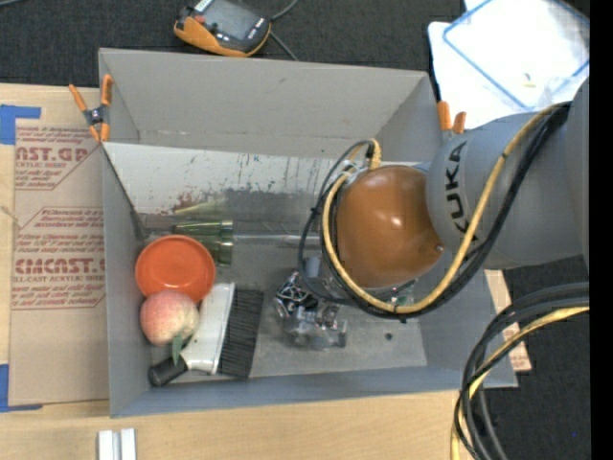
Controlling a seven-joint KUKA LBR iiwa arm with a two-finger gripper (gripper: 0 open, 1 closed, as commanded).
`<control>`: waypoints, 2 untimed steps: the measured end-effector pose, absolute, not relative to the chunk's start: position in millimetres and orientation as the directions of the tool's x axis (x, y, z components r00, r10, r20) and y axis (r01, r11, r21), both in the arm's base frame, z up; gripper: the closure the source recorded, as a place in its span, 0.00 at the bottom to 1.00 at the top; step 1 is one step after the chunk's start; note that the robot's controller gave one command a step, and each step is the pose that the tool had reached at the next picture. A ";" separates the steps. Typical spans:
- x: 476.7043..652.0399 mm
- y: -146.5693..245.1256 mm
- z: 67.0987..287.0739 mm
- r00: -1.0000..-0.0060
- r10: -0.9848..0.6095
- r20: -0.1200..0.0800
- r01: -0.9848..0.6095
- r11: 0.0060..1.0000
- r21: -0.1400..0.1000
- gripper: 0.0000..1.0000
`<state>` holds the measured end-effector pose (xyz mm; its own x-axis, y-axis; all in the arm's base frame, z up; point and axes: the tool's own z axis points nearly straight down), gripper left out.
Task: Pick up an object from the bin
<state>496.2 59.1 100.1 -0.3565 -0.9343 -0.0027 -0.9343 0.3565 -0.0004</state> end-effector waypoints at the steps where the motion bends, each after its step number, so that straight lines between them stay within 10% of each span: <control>1: 528.9 42.6 135.5 -0.342 -0.940 -0.008 -0.940 0.342 -0.009 1.00; 2: 531.7 66.7 147.7 -0.407 -0.914 -0.005 -0.914 0.407 0.004 1.00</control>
Offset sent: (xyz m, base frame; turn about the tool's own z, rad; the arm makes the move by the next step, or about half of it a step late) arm 0.0364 0.0102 0.0506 0.0655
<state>531.7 66.7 147.7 -0.4068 -0.9135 -0.0048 -0.9135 0.4067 0.0041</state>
